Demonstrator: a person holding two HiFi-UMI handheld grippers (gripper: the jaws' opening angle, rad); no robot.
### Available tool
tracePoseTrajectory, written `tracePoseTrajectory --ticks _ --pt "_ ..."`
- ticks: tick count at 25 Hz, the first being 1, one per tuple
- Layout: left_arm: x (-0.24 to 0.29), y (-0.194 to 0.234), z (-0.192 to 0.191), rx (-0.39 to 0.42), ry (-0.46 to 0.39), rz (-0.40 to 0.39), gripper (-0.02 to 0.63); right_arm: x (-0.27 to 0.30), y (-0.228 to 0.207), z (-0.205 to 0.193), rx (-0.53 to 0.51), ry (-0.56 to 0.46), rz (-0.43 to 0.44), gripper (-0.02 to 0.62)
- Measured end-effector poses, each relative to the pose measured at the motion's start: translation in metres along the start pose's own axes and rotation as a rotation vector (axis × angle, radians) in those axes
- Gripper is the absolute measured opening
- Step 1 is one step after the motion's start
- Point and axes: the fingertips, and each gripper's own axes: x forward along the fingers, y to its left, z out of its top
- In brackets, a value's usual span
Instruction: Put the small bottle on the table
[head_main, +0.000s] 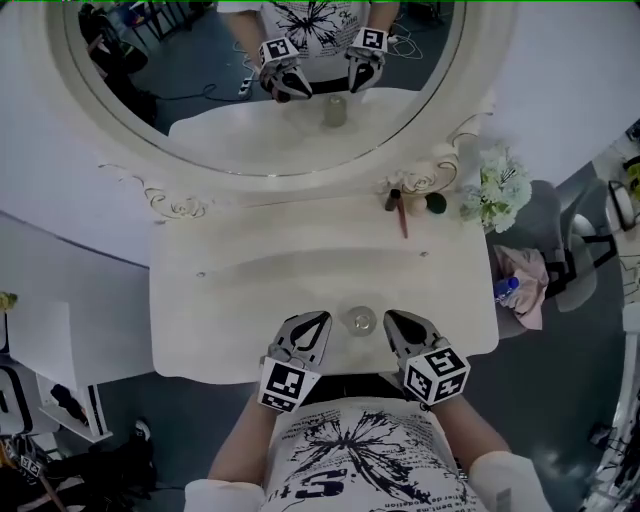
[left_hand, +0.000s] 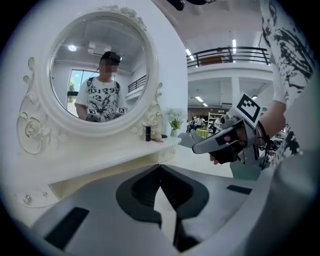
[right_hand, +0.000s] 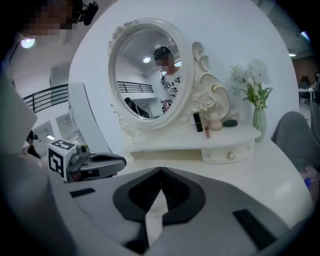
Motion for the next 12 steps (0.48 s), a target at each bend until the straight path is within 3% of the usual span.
tracePoseTrajectory --ticks 12 --pt "-0.057 0.027 0.067 -0.006 -0.172 0.103 0.018 -0.045 0.018 0.073 -0.243 -0.276 -0.166 0.017"
